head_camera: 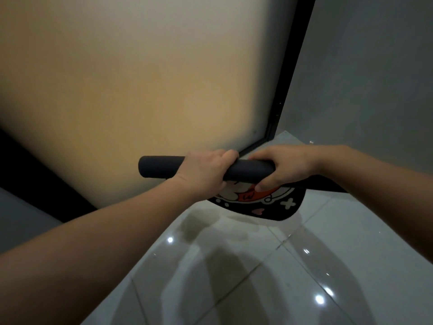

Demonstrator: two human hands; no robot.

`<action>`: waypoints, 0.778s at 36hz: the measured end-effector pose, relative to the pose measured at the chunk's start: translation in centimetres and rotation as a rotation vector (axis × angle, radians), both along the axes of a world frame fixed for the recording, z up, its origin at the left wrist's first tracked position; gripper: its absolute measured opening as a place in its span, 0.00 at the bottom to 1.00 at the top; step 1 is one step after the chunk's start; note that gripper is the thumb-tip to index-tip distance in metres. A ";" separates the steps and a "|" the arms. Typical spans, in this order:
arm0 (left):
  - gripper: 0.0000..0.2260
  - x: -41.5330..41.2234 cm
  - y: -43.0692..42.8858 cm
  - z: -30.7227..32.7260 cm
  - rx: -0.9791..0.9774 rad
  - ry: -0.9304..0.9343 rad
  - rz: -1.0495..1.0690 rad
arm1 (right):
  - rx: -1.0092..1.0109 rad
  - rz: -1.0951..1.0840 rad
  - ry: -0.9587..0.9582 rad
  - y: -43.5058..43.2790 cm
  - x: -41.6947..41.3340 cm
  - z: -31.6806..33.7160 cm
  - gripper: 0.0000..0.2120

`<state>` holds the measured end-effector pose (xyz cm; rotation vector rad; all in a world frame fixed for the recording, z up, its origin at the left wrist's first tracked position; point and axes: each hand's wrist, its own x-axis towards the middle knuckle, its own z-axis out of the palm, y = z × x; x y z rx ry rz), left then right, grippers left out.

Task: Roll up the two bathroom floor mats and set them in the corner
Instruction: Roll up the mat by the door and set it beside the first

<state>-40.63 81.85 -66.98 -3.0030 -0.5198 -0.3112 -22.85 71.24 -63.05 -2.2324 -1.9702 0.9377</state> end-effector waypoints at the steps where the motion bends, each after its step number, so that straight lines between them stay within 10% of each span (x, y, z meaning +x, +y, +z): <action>1: 0.18 0.0 0.1 -0.1 -0.013 0.008 -0.001 | -0.002 -0.001 0.001 0.0 0.0 -0.1 0.23; 9: 0.34 0.4 1.1 0.0 -0.499 0.246 0.076 | 0.413 0.364 -0.617 -0.6 -0.5 -1.8 0.11; 13: 0.22 0.2 1.1 -0.4 -0.646 0.246 0.121 | 0.482 0.401 -0.647 -0.9 -0.5 -2.2 0.17; 22: 0.17 0.1 0.2 -0.9 -0.083 0.079 0.059 | 0.179 0.171 -0.392 0.3 0.1 -1.6 0.29; 28: 0.20 0.4 0.0 -1.1 -0.040 0.046 0.049 | 0.098 0.064 -0.166 0.2 0.2 -1.4 0.15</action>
